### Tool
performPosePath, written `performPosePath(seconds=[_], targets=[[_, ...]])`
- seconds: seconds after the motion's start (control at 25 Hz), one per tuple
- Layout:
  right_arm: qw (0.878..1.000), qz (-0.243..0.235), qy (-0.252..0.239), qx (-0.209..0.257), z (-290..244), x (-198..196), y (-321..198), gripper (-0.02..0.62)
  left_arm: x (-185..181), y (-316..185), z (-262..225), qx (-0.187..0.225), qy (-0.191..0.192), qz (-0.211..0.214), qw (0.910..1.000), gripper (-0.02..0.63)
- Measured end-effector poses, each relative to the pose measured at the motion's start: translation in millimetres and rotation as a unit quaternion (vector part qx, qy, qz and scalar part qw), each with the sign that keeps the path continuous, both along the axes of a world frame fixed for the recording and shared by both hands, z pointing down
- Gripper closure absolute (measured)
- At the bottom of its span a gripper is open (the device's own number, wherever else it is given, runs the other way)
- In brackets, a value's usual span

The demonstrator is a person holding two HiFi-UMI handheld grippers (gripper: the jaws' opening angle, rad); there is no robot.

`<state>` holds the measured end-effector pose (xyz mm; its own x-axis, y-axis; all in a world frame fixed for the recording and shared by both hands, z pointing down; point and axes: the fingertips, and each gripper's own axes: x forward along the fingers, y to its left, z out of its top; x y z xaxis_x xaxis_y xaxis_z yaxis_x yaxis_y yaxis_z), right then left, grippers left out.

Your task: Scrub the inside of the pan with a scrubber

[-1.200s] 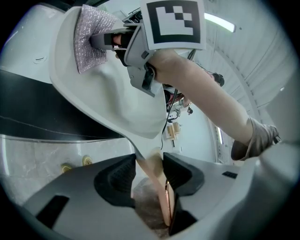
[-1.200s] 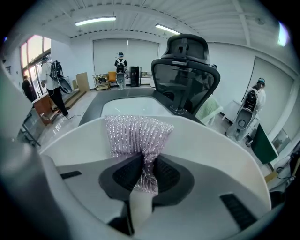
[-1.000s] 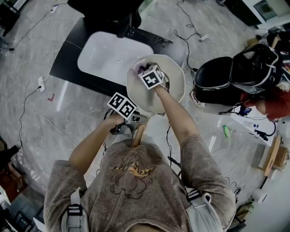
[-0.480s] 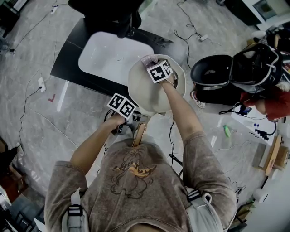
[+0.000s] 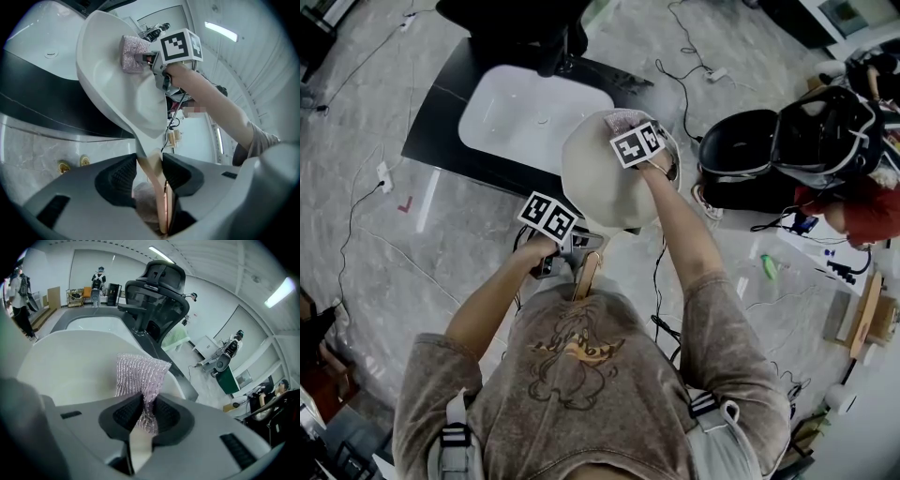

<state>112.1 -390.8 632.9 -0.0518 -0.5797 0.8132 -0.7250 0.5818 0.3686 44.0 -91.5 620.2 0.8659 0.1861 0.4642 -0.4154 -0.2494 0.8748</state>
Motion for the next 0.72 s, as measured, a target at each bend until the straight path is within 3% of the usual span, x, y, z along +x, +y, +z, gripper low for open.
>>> performPosePath(seconds=[0.4, 0.72], targets=[[0.995, -0.011, 0.083, -0.051, 10, 41, 21, 0.515, -1, -3, 0, 0.003, -0.002, -0.011, 0.9999, 0.419], [0.983, -0.045, 0.133, -0.116, 22, 56, 48, 0.517, -3, -3, 0, 0.006, -0.006, -0.020, 0.9998, 0.420]])
